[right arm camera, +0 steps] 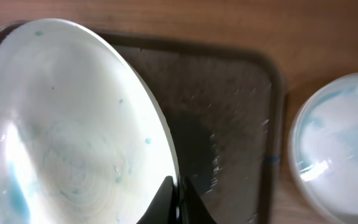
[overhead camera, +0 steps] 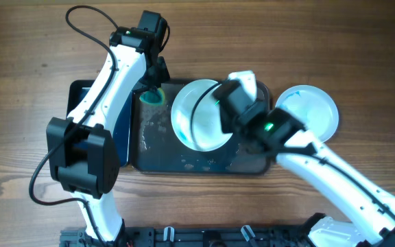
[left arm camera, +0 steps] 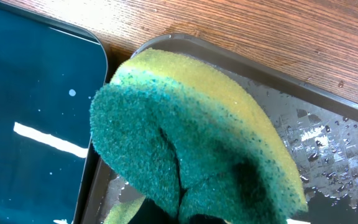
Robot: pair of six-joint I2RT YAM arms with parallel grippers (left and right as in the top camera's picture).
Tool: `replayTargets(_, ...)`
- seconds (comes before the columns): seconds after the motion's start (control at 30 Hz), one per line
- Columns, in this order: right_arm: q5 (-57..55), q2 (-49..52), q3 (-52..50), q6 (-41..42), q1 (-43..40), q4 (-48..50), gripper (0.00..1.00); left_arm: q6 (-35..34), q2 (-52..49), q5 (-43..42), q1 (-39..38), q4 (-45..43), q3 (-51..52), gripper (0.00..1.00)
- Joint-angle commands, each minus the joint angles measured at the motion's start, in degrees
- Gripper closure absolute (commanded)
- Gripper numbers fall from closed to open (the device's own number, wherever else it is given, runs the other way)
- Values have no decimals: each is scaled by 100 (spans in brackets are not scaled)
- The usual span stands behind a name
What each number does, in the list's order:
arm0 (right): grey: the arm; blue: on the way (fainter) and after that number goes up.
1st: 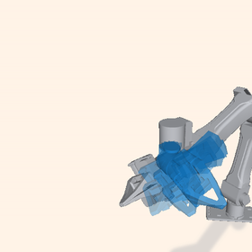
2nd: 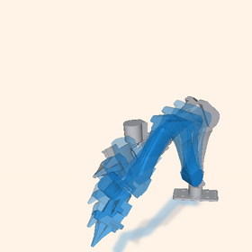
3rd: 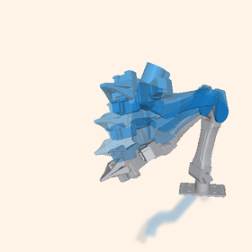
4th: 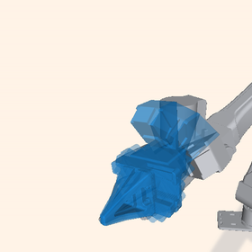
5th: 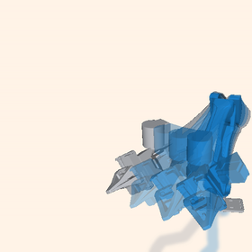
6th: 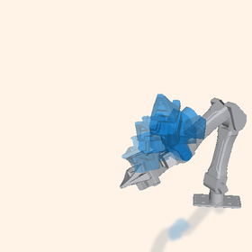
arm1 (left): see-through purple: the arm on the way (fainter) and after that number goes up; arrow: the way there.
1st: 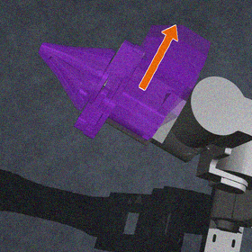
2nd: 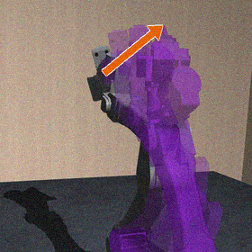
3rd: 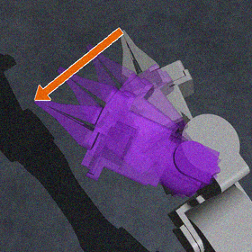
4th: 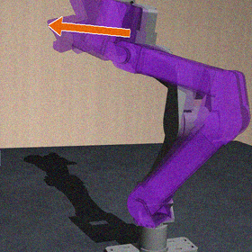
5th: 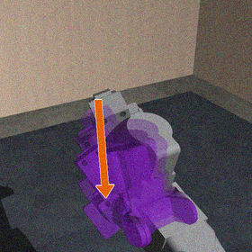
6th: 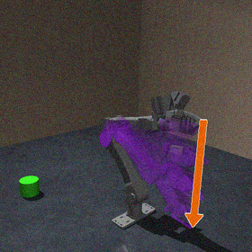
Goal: Clean dirty plates on tray and stack at the side
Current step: 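Lift the third plate with the right gripper and stack it on the others, then lower the sponge into the blue sponge tray and open the left gripper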
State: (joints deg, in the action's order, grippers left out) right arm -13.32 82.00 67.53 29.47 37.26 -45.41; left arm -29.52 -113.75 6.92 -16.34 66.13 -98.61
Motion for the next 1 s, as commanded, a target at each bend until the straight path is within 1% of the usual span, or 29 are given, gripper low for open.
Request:
replayTargets(0.0,1921,-258,-42,396,-1019,-31,96,-101,-70,-68,11,-9,31,96)
replayTargets(0.13,2087,-426,-42,671,-2308,-380,96,-101,-70,-68,11,-2,31,96)
replayTargets(0.2,2026,-426,-44,656,-2944,-682,96,-103,-70,-70,11,-9,31,96)
replayTargets(0.3,1443,-420,-55,654,-3740,-1150,96,-101,-70,-131,11,-17,31,96)
replayTargets(0.43,896,-415,-55,643,-4463,-1458,96,-101,-70,-131,11,-17,31,96)
replayTargets(0.6,581,-387,-164,651,-4787,-1429,96,-101,-70,-131,11,-17,31,96)
replayTargets(0.87,516,-92,-1104,669,-4811,-739,96,-98,-70,-131,11,-15,31,96)
replayTargets(0.97,514,-55,-1255,669,-4811,-667,96,-98,-70,-131,11,-15,31,96)
